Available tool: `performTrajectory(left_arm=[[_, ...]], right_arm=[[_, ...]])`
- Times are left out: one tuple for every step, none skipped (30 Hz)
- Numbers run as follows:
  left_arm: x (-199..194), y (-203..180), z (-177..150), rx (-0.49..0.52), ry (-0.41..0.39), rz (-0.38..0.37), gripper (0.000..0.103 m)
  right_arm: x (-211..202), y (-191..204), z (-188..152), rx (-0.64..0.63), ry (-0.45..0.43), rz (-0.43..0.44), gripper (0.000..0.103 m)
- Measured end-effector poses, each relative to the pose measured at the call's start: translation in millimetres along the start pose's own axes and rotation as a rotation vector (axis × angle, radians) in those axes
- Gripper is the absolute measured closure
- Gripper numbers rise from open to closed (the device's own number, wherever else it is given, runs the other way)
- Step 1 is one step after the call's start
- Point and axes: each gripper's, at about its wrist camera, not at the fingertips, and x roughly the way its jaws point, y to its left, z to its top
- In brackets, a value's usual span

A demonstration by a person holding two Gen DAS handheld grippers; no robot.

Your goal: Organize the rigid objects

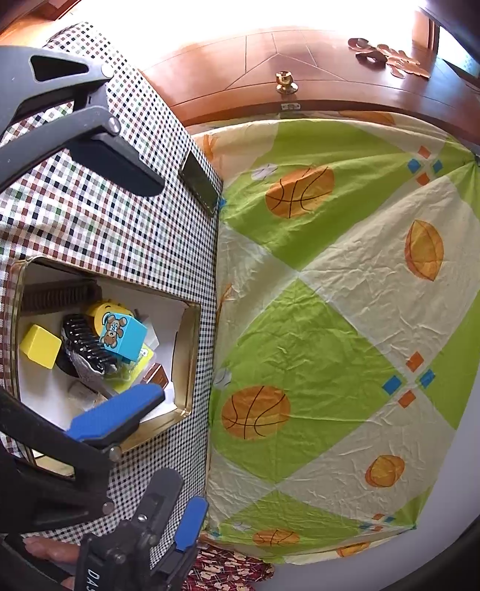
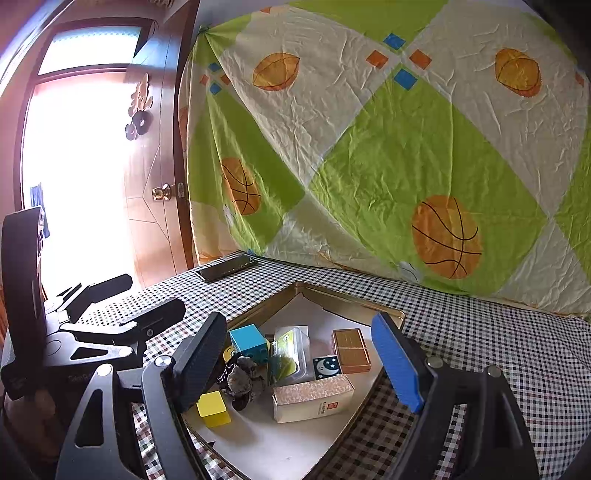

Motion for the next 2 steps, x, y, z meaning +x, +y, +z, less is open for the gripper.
performTrajectory(left_arm=[[-0.1,-0.5,0.2,0.002,-0.001,-0.002,0.001],[-0.4,-1.7,0.2,0.007,-0.002,-0.005,0.001]], right_arm=[[-0.3,-0.3,-0.5,0.001,-0.001,-0.001,0.021],[-0.2,-0.9,-0.5,0.004,0.000,-0.002,0.021]])
